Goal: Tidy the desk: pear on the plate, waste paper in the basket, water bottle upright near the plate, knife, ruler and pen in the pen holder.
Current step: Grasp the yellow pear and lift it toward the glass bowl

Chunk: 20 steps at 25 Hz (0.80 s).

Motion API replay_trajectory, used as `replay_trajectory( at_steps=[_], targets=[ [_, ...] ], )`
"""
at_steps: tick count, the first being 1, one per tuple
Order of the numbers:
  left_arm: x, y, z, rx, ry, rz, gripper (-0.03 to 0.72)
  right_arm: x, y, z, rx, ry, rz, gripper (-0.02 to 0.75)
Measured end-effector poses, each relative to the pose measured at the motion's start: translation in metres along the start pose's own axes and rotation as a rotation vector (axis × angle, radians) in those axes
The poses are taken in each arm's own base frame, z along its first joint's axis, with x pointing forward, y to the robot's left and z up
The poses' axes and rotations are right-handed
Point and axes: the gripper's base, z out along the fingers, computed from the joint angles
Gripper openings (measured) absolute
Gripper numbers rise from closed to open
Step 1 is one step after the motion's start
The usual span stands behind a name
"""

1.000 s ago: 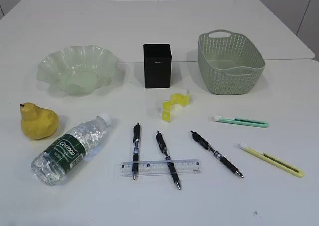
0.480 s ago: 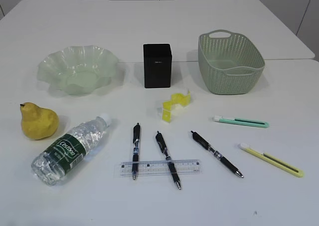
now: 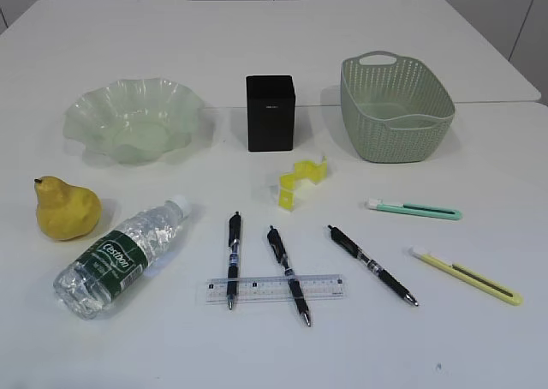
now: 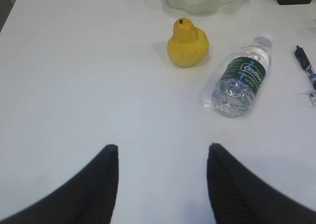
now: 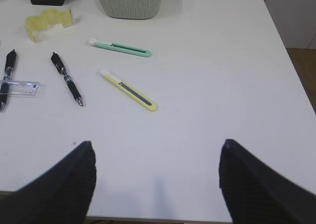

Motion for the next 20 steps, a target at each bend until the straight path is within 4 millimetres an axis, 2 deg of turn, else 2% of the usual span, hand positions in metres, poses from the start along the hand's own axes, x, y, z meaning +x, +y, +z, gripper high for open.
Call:
replay_trajectory(
  at_steps=[6,14,20],
  targets=[
    [0.000,0.000,0.000,0.000,0.002,0.000,0.402,-0.001,0.000,0.001,0.001,0.008,-0.001,0.575],
    [-0.001,0.000,0.003,0.000,0.043,-0.001,0.402,-0.008,0.000,0.013,-0.005,0.107,-0.006,0.575],
    [-0.017,0.000,0.005,-0.003,0.113,-0.002,0.402,-0.016,0.000,0.015,-0.007,0.133,-0.007,0.575]
  ],
)
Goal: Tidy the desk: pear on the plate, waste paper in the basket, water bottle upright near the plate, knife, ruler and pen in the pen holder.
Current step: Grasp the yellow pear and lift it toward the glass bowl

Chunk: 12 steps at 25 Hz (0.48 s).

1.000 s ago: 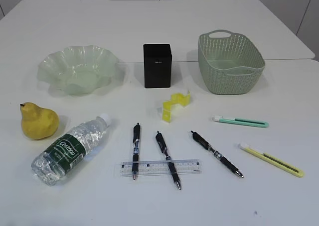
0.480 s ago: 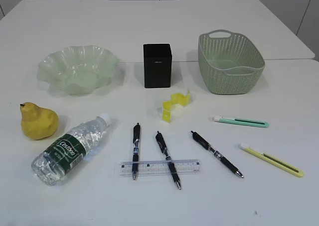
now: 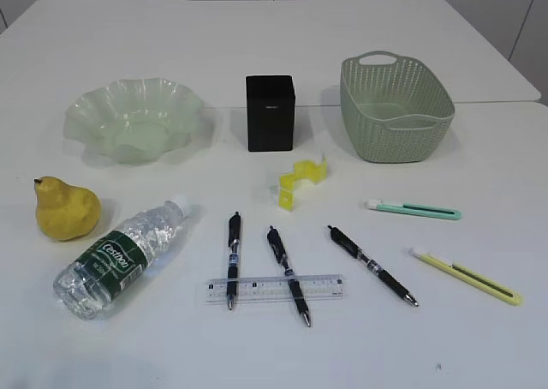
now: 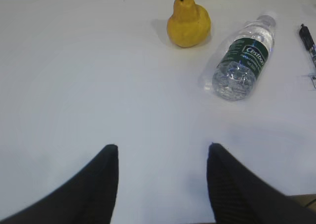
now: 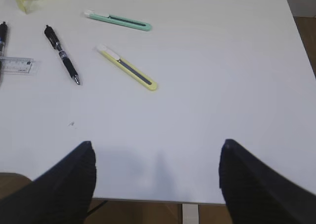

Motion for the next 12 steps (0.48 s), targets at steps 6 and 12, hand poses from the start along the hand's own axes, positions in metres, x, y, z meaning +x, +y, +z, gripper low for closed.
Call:
replay_trajectory(
  at_steps=[6,12],
  targets=[
    [-0.005,0.000,-0.001,0.000,-0.008,0.000,0.402,-0.007,0.000,0.006,0.001,0.031,-0.004,0.576],
    [-0.010,0.000,0.007,-0.003,0.044,-0.001,0.402,-0.015,-0.001,0.015,-0.001,0.094,-0.008,0.575]
  ],
)
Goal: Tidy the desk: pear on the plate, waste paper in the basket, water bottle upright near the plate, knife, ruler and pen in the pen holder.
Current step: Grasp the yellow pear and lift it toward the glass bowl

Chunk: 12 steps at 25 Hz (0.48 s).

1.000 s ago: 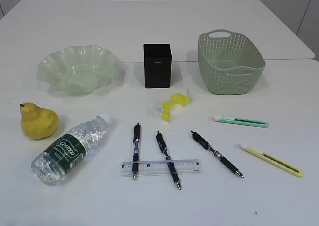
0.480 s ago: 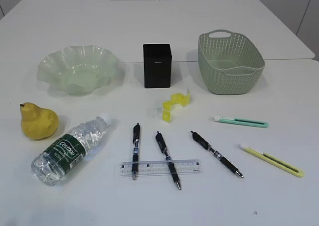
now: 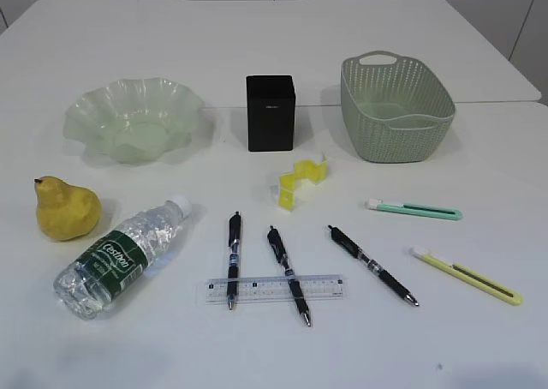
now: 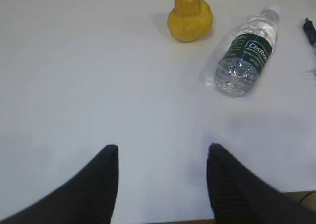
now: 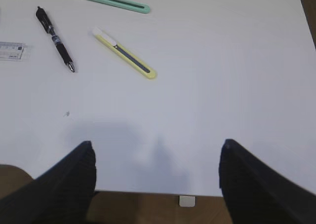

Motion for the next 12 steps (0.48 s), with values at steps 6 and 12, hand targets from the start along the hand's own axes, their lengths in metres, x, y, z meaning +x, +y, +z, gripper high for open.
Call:
replay_trajectory(
  at_steps=[6,12],
  targets=[
    [-0.009,0.000,0.009,-0.001,0.022,-0.002,0.402,-0.012,-0.001,0.000,0.000,0.007,-0.001,0.575],
    [-0.035,0.001,0.015,-0.009,-0.024,0.001,0.402,-0.034,-0.004,-0.002,0.019,-0.010,-0.012,0.575]
  ],
)
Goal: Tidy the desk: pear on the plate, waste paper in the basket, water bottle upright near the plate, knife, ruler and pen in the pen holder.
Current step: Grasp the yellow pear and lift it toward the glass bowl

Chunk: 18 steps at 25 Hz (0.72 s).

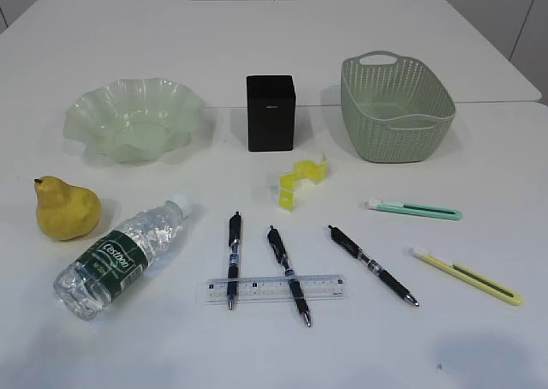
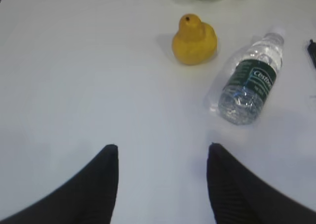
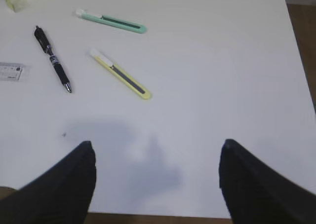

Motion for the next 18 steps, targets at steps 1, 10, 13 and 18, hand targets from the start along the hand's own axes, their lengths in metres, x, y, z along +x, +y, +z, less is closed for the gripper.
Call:
replay_trajectory(
  at_steps=[1,10,13,18],
  targets=[
    [-0.006,0.000,0.001,-0.002,-0.009,0.001,0.402,-0.003,0.000,0.002,0.003,0.004,-0.003,0.575],
    [-0.050,0.000,0.021,-0.006,0.025,0.013,0.402,-0.022,-0.001,0.023,0.008,0.049,-0.020,0.575],
    [-0.053,0.000,0.024,-0.006,0.031,0.017,0.402,-0.026,-0.001,0.032,0.008,0.074,-0.025,0.575],
    [-0.053,-0.003,0.024,0.016,0.035,0.064,0.402,-0.032,-0.001,0.047,0.005,0.132,-0.034,0.575]
  ],
)
